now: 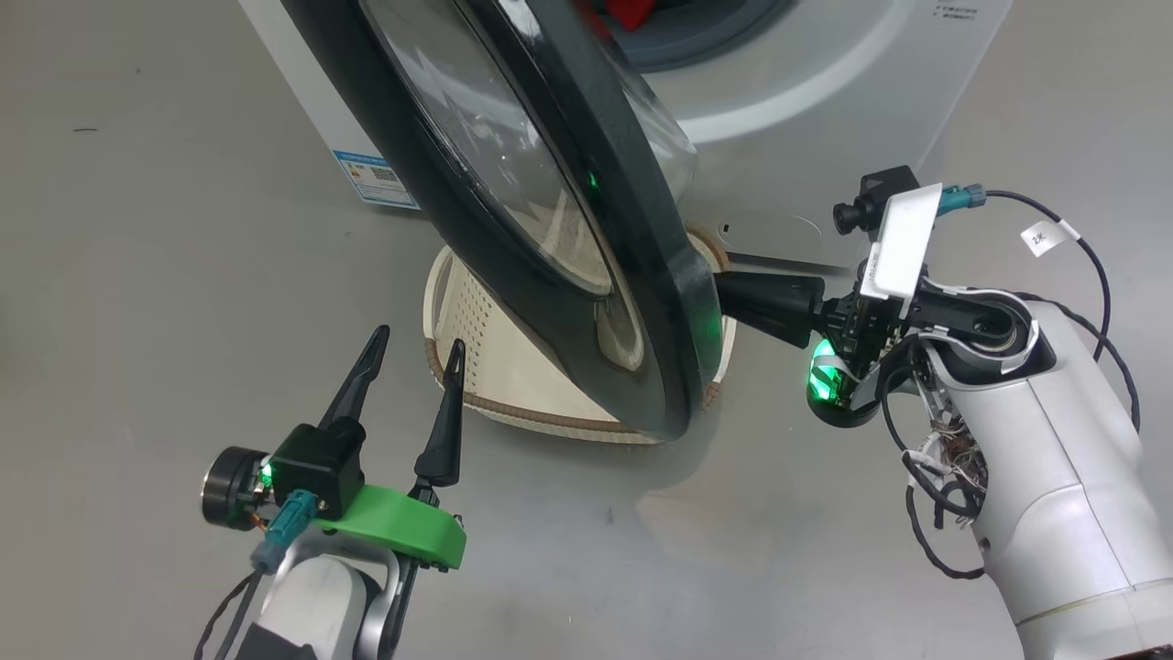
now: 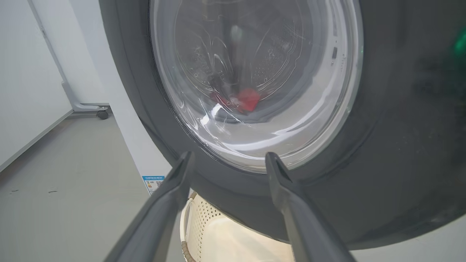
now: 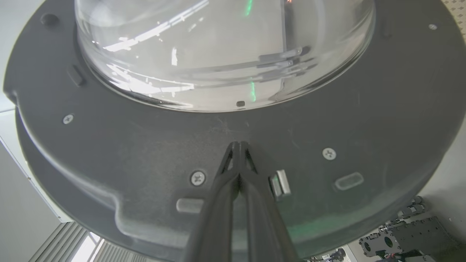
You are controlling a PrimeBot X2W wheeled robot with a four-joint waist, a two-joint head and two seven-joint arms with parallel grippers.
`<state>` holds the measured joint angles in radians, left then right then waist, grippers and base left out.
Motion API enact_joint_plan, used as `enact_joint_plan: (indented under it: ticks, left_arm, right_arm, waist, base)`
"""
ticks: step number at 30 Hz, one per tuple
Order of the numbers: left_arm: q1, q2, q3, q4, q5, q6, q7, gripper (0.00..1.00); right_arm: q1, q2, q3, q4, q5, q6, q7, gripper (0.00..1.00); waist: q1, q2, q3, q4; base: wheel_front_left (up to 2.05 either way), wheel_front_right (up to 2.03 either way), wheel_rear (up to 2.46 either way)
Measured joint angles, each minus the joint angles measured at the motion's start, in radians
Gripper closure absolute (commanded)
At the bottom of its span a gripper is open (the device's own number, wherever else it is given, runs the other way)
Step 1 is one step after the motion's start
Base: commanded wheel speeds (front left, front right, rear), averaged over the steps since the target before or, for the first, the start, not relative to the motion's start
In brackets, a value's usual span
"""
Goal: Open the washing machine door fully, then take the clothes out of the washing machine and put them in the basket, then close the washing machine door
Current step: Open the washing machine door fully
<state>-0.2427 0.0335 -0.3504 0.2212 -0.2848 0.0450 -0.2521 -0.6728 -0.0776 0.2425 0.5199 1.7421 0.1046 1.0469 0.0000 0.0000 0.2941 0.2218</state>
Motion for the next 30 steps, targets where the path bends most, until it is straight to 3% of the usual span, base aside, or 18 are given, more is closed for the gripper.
enact_joint_plan:
  ticks: [30]
  left_arm:
    - [0.05,0.0,-0.021,-0.005,-0.075,0.03,0.0,0.0]
  right_arm:
    - [0.151,0.006,0.135,-0.095,0.053,-0.001,-0.057,1.0]
  waist:
    - [0.0,0.0,-0.062,0.18]
  base:
    - [0.0,0.0,0.0]
